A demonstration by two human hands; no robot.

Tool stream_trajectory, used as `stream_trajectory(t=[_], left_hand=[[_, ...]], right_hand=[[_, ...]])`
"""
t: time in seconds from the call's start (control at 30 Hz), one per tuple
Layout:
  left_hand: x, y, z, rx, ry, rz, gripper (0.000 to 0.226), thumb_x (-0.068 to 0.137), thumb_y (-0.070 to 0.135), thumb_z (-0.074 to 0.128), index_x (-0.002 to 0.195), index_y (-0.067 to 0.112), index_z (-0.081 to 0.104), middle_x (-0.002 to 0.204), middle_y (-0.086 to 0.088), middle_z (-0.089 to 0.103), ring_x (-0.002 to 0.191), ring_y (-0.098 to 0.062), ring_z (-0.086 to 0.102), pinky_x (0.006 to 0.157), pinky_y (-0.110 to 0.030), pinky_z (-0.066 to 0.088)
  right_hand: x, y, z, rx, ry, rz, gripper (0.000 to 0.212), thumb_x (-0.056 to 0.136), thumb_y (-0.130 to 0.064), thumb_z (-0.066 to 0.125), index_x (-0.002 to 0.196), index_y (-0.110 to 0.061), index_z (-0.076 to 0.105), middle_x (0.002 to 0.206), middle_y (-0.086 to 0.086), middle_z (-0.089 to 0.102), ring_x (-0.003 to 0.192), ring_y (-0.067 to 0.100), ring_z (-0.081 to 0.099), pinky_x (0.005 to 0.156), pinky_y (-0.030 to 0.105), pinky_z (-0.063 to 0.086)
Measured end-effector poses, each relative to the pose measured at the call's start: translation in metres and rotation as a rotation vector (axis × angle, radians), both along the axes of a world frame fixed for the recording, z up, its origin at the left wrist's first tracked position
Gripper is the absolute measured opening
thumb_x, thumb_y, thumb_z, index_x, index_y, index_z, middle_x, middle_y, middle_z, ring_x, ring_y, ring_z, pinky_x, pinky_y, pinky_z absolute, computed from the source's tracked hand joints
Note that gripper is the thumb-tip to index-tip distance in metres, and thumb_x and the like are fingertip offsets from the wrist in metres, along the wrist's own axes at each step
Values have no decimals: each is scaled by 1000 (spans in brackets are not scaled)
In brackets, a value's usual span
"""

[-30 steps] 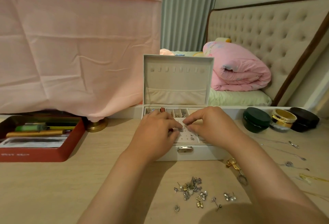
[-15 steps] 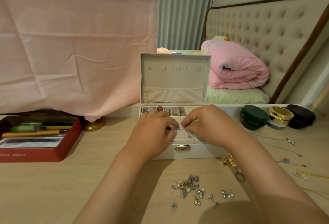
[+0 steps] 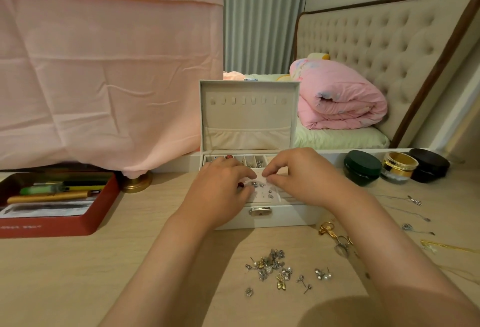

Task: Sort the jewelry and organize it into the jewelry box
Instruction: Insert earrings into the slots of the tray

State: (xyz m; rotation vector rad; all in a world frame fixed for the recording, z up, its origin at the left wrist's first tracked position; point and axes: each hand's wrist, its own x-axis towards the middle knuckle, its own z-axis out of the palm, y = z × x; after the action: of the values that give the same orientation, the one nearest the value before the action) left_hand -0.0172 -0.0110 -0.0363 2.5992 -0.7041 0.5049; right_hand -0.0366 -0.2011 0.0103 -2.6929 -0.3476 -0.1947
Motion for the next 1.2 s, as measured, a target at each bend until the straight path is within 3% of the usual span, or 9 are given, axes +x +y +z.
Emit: stream_trajectory(t=[0.1,0.17,0.3,0.4,0.53,0.63,0.73,0.97,1.2], left_hand=[[-12,-4,10,-57,-15,-39,18,92,37,62,109,34,70,104,14,64,104,-12,51,92,-34,42],[-25,-10,16,-73,1,-78,11,92,37,62,101,36,69,93,19,61,94,-5,50,81,-29,42],[-52,-26,22,10,106,-131,10,93,40,57,99,39,65,86,21,61,78,1,53,67,-25,44],[-66,-37,15,90,138,-172,13,93,41,57,101,38,66,88,19,63,77,1,53,69,-25,46],[-78,-45,-5,129,214,-215,14,90,40,59,100,37,67,93,18,63,84,0,54,78,-29,51],[-81,-47,-18,158,224,-216,16,89,41,59,102,37,68,98,17,62,92,-1,54,82,-32,51],[-82,-46,-23,135,218,-216,16,90,39,60,103,37,69,99,18,63,93,0,53,82,-31,51],[-84,-40,-25,-138,378,-205,13,88,32,67,100,38,69,92,22,68,88,2,62,82,-30,54],[-83,-36,-21,-540,470,-160,16,80,24,81,92,31,74,83,12,74,79,-3,66,72,-18,50]], right_hand=[[-19,-11,12,74,21,69,7,90,-29,73,91,-33,78,91,-19,71,66,-16,55,60,11,38],[-34,-20,17,46,125,115,6,87,-28,77,88,-33,79,86,-18,72,68,-15,58,60,8,39],[-56,-34,16,-127,403,93,10,78,-30,85,84,-35,78,76,-21,71,72,-5,65,71,18,54],[-68,-35,8,-288,553,47,20,73,-32,88,89,-31,77,79,-16,73,71,1,68,76,27,59],[-75,-27,-6,-442,630,9,30,71,-28,88,98,-25,76,95,-9,75,92,14,69,85,36,58],[-75,-27,-13,-457,624,12,29,74,-24,87,100,-19,77,94,-5,76,92,17,70,77,33,59],[-73,-34,-14,-377,630,35,17,79,-21,83,95,-19,79,68,-10,70,71,12,67,55,23,50],[-65,-52,-11,-28,614,112,8,90,-20,72,96,-19,77,59,-4,68,53,11,61,56,26,53],[-61,-53,-12,404,635,150,12,96,-21,67,96,-18,79,94,16,76,59,19,56,45,26,46]])
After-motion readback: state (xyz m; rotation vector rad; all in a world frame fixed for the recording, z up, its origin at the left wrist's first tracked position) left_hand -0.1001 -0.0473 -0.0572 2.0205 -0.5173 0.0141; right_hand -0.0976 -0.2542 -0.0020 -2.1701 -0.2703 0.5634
